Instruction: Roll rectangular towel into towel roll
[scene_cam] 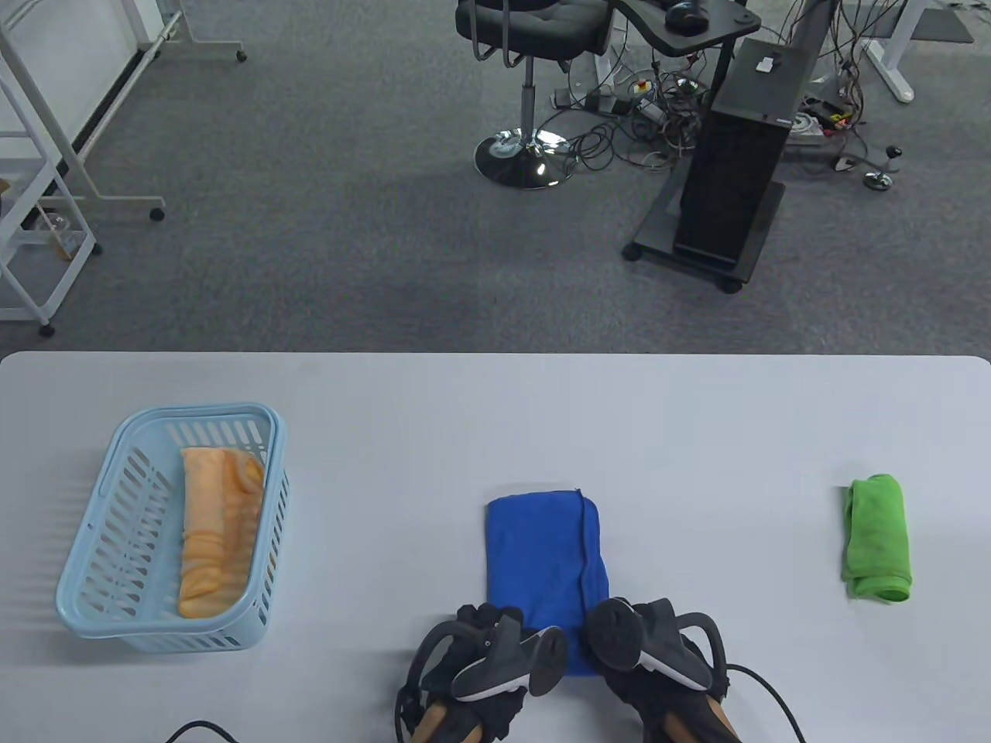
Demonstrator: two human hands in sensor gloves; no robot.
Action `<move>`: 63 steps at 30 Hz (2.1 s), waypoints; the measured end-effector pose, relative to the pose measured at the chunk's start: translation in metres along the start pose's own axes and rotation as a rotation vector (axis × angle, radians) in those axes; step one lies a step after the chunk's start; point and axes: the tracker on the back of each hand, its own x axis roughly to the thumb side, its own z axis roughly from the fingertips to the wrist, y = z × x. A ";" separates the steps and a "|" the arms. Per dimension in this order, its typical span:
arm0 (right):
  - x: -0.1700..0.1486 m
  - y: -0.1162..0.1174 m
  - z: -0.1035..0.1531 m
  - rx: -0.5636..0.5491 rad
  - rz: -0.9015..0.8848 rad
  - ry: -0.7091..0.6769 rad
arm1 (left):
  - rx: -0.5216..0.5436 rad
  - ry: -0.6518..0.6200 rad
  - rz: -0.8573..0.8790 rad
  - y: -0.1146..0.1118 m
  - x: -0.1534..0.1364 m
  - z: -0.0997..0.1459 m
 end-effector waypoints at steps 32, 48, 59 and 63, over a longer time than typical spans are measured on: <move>-0.003 -0.001 -0.001 0.000 -0.039 -0.007 | 0.298 0.054 -0.009 0.005 -0.003 0.002; -0.001 0.007 -0.003 0.091 0.008 0.036 | 0.179 0.036 -0.055 0.001 -0.004 -0.003; -0.009 0.001 -0.003 0.053 -0.046 0.045 | 0.242 0.085 0.134 0.007 -0.017 0.001; -0.010 -0.002 -0.002 0.039 -0.057 0.058 | 0.228 0.112 0.157 0.007 -0.019 0.001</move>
